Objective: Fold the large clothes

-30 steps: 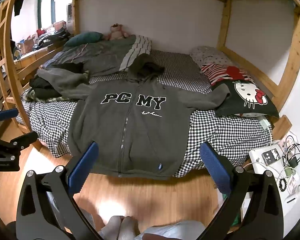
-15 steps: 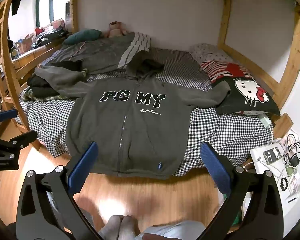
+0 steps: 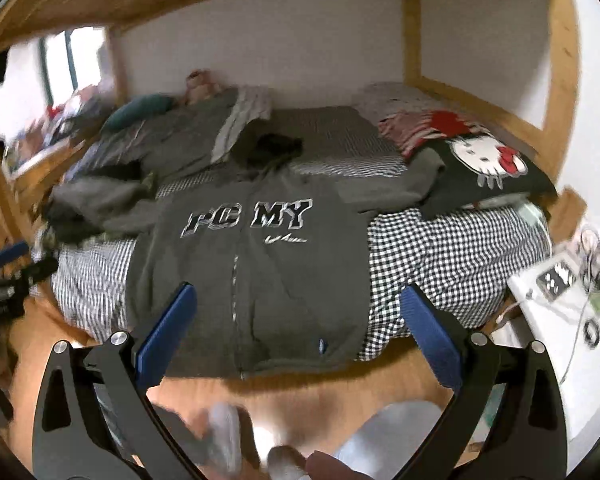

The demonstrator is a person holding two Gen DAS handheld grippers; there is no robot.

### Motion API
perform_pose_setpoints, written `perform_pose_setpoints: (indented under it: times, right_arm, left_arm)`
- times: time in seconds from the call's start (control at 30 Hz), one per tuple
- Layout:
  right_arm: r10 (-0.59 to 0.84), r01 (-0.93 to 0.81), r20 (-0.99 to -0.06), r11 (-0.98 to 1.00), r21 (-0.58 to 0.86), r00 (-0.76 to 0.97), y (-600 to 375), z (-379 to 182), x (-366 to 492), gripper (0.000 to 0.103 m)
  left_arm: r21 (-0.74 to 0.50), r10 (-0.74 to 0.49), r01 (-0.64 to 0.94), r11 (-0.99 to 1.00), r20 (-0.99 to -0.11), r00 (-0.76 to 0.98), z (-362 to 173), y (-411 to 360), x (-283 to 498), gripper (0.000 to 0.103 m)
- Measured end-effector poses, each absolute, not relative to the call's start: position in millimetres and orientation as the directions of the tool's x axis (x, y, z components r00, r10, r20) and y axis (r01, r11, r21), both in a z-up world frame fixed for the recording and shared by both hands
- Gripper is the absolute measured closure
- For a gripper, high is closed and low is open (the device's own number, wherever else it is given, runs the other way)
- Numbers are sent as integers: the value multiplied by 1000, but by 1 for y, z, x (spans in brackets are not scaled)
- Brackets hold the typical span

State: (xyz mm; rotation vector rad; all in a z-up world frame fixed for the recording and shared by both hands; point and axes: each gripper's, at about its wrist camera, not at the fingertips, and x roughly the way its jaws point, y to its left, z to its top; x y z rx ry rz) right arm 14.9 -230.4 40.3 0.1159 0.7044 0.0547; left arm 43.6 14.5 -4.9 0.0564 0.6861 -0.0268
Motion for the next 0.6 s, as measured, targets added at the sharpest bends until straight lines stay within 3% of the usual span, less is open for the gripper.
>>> perform_pose_setpoints:
  times: [0.17, 0.3, 0.4, 0.5, 0.6]
  right_arm:
    - [94, 83, -637, 967, 242, 765, -273, 17, 34, 3]
    - [63, 114, -608, 962, 248, 792, -298, -10, 67, 3]
    - [51, 126, -554, 953, 277, 831, -321, -35, 102, 3]
    - [78, 167, -572, 916, 364, 817, -353, -62, 151, 3]
    - [89, 208, -576, 879, 430, 813, -381, -78, 188, 3]
  left_arm:
    - [-72, -104, 75, 995, -688, 718, -42, 21, 81, 4]
    - [-141, -209, 154, 978, -714, 668, -81, 3, 139, 4]
    - [-181, -245, 165, 970, -750, 615, -113, -23, 188, 4]
    - [-291, -374, 236, 927, -745, 553, -144, -60, 243, 4]
    - [-321, -442, 310, 895, -736, 513, -169, -110, 297, 4]
